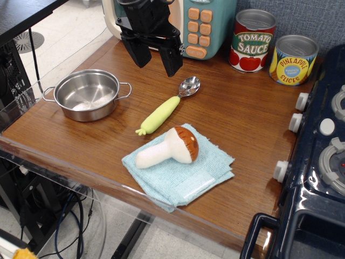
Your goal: PICK UP THE SPOON AND PUT NEAR THE VESSEL
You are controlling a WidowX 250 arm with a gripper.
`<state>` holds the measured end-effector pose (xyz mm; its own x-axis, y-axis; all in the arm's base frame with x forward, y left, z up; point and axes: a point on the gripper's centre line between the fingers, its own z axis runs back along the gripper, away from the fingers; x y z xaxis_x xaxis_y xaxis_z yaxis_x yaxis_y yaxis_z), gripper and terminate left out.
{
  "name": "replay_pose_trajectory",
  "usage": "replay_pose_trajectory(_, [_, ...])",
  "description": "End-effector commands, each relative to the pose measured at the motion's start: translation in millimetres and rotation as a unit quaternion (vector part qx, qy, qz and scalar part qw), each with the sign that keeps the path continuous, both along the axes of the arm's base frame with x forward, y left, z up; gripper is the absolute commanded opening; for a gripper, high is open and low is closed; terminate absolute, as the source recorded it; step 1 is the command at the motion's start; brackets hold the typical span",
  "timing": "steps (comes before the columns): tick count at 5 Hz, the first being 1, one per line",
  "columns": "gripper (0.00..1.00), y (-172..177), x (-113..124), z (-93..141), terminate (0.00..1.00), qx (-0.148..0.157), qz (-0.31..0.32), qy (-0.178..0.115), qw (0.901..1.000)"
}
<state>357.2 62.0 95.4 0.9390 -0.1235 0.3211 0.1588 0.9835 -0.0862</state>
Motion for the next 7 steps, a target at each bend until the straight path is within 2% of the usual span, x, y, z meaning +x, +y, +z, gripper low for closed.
replay_pose_trajectory(1, [1.00,0.0,0.0,0.0,0.00,0.000,0.000,0.000,1.0000])
replay_pose_trajectory(2, [1.00,-8.1,-6.5,-27.8,0.00,0.010,-0.021,0.038,0.9990])
replay_pose_trajectory(3, [1.00,-13.0,-9.8,-46.3,0.00,0.017,-0.026,0.048,0.9984])
replay_pose_trajectory(4, [1.00,-17.8,-8.7,-65.7,0.00,0.046,-0.028,0.073,0.9959])
replay_pose_trajectory(5, [1.00,-14.0,-8.0,-71.9,0.00,0.073,-0.003,0.068,0.9950])
replay_pose_trajectory(6, [0.00,-11.0,-6.3,-74.0,0.00,0.074,0.008,0.067,0.9950])
replay_pose_trajectory(7, [0.00,-10.3,-7.9,-71.4,0.00,0.076,0.011,0.065,0.9949])
